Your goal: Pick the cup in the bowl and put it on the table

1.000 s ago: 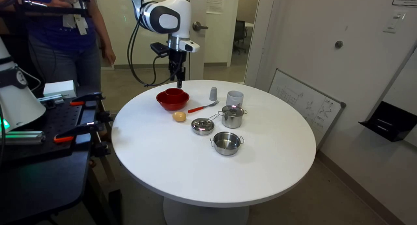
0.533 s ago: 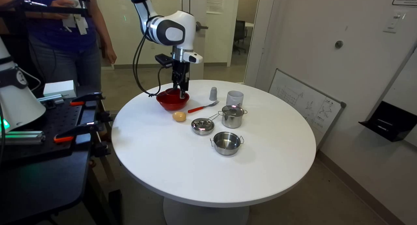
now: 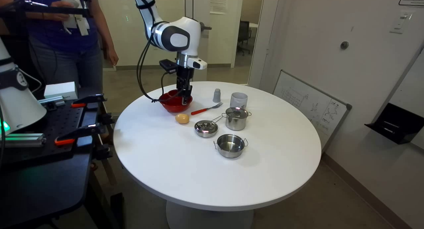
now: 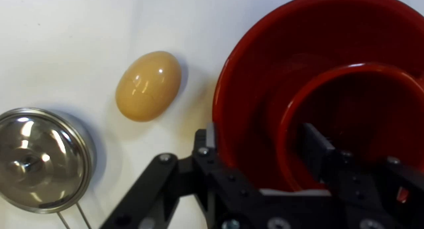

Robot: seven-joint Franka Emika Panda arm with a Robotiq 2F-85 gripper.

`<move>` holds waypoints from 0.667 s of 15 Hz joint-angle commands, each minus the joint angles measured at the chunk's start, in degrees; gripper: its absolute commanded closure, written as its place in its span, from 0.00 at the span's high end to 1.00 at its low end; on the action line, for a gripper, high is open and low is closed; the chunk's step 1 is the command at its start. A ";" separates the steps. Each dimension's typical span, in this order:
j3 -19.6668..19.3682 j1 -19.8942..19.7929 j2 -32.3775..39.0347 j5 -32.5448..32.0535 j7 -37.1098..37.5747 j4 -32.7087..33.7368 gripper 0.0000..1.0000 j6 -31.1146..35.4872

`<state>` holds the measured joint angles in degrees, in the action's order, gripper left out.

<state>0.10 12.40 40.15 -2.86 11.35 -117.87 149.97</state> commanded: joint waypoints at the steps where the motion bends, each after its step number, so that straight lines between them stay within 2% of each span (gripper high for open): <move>1: -0.28 0.21 1.31 0.37 1.29 1.68 0.34 -0.74; 5: 0.30 -0.50 1.31 1.05 1.13 1.80 0.02 -0.67; 10: 0.14 -0.13 0.98 1.15 1.66 2.48 0.00 -0.75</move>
<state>0.34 12.14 40.02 -2.19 12.13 -116.50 149.82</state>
